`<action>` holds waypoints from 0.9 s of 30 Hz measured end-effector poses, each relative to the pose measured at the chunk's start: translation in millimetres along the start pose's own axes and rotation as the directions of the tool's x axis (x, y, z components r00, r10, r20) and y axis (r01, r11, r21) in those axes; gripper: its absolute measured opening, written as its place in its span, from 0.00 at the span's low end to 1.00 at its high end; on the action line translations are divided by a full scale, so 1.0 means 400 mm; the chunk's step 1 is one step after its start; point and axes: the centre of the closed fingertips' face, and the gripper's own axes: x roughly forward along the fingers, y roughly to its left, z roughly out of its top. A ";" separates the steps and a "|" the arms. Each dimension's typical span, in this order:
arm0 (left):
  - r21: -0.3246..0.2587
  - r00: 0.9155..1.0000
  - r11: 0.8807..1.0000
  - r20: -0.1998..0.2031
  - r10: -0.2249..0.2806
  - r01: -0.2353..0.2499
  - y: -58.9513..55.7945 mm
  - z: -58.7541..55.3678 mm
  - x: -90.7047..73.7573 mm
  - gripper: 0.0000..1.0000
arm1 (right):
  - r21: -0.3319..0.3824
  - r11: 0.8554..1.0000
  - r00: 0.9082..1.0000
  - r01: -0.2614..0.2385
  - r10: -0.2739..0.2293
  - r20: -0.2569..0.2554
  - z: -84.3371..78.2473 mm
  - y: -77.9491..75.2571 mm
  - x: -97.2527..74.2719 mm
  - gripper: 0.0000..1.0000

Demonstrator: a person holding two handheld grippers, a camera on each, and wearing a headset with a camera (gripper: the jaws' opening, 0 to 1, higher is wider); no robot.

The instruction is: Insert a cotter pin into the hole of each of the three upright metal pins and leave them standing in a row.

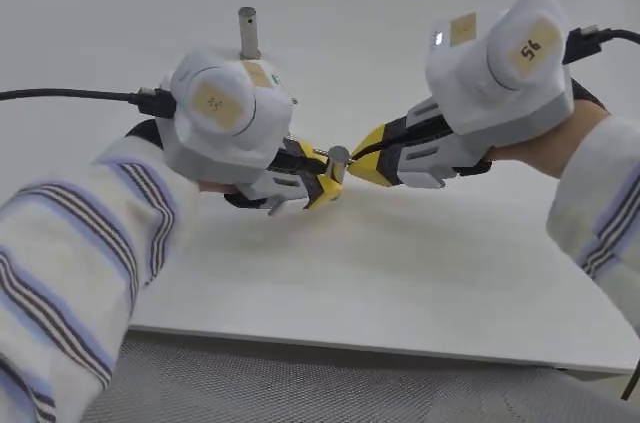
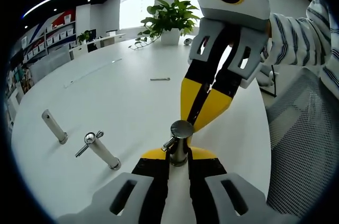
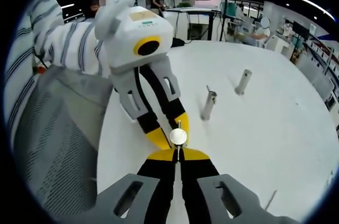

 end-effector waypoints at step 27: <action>-0.025 1.000 1.000 -0.013 0.003 -0.003 0.003 -0.015 -0.002 0.12 | 0.032 0.999 1.000 0.011 -0.011 0.002 -0.024 0.016 -0.033 0.03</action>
